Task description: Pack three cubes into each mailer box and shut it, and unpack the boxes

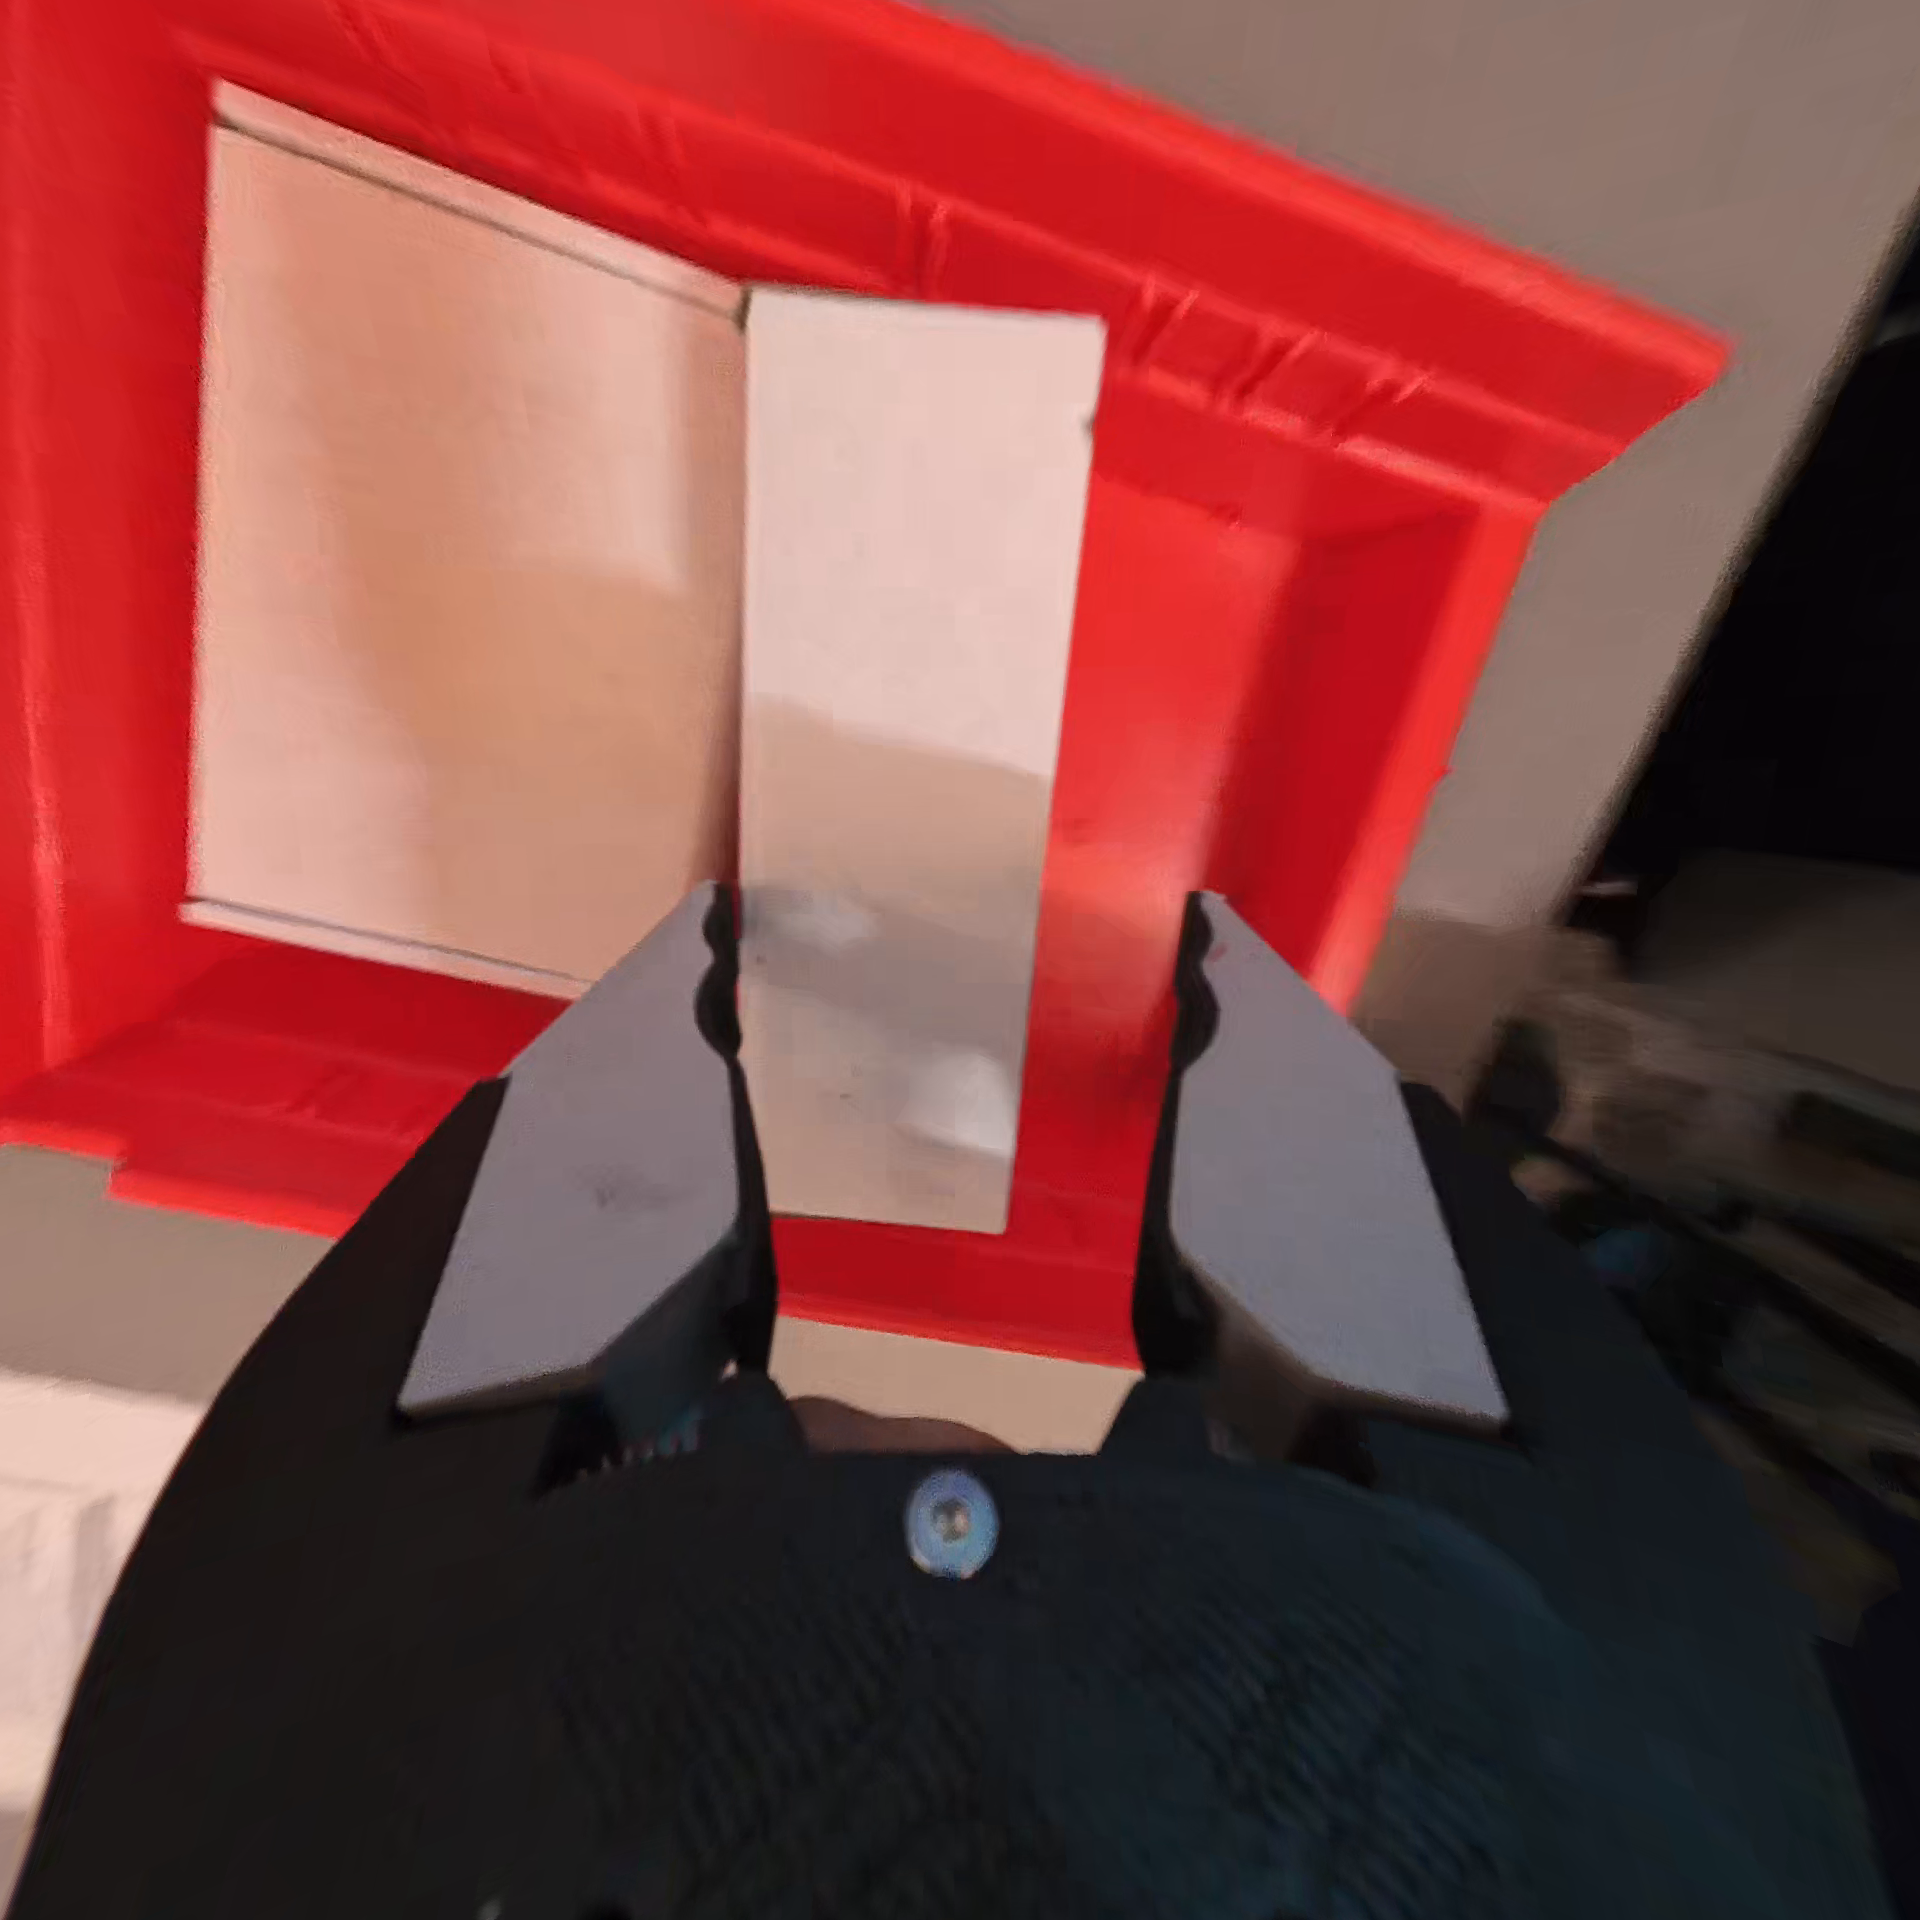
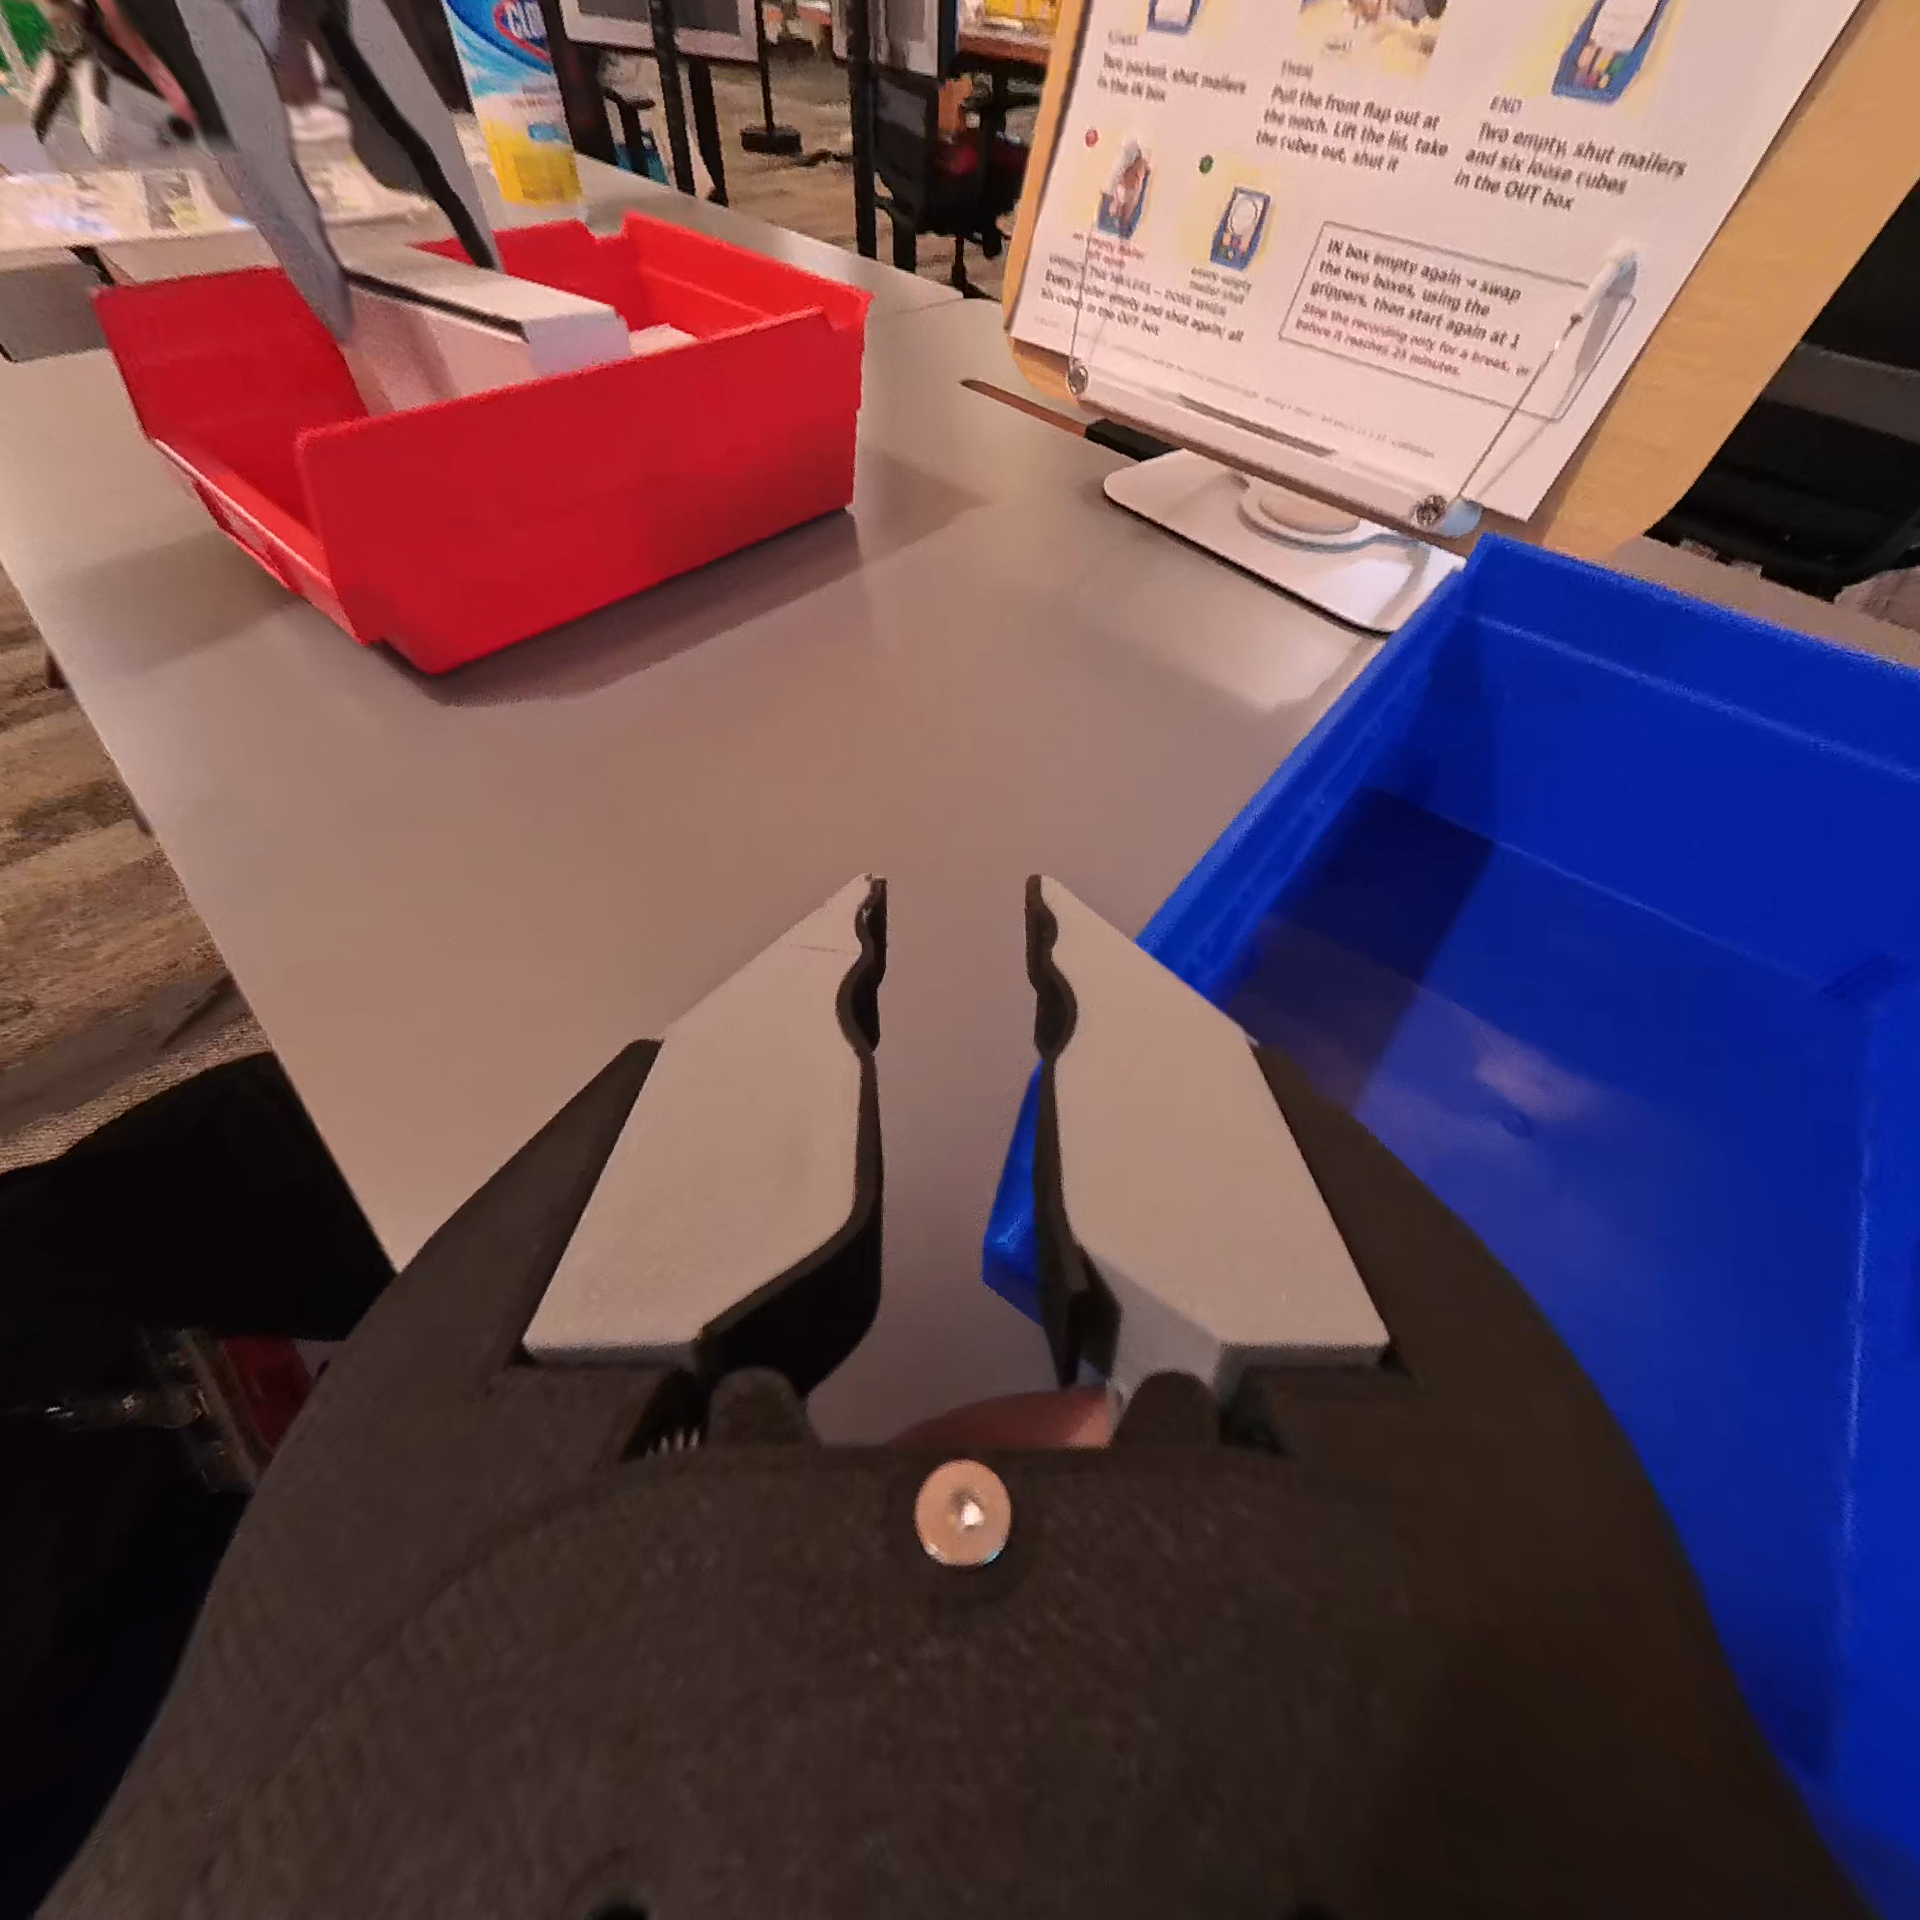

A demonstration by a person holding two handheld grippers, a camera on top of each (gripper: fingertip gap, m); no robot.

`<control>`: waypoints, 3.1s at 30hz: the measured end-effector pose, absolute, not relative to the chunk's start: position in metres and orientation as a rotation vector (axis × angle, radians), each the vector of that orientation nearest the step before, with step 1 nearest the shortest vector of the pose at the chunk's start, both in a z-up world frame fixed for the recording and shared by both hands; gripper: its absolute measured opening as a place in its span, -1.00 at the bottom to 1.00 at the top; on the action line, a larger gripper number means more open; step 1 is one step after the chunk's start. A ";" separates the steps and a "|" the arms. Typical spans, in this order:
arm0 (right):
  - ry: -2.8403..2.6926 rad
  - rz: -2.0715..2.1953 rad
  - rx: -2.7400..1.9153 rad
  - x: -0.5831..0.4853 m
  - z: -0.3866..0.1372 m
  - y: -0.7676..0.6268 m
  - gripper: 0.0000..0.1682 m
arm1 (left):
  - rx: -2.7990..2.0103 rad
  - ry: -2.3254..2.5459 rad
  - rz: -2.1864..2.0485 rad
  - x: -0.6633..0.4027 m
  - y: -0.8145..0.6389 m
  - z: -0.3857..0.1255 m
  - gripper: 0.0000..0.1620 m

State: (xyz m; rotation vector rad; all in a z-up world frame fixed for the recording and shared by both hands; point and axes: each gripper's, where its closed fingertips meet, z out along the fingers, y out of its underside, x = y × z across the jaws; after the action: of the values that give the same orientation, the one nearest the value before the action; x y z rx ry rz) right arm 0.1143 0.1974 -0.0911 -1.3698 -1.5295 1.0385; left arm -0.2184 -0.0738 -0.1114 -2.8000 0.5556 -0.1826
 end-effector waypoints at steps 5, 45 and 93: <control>-1.529 1.067 -1.324 0.116 -0.076 0.186 -0.71 | -2.899 0.721 0.359 -0.254 -0.083 -0.152 -0.07; -1.590 0.982 -1.252 0.143 -0.066 0.171 -0.70 | -2.076 0.648 0.118 0.054 0.070 -0.098 -0.09; -1.752 1.075 -1.154 0.106 -0.083 0.119 -0.67 | -2.126 0.145 0.204 0.026 0.030 -0.160 0.04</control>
State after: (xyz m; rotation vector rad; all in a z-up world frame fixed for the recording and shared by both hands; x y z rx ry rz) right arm 0.1063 0.1187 -0.0829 -1.1540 -1.7515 1.0747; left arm 0.0263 0.0301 -0.1602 -2.1263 0.1448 0.2043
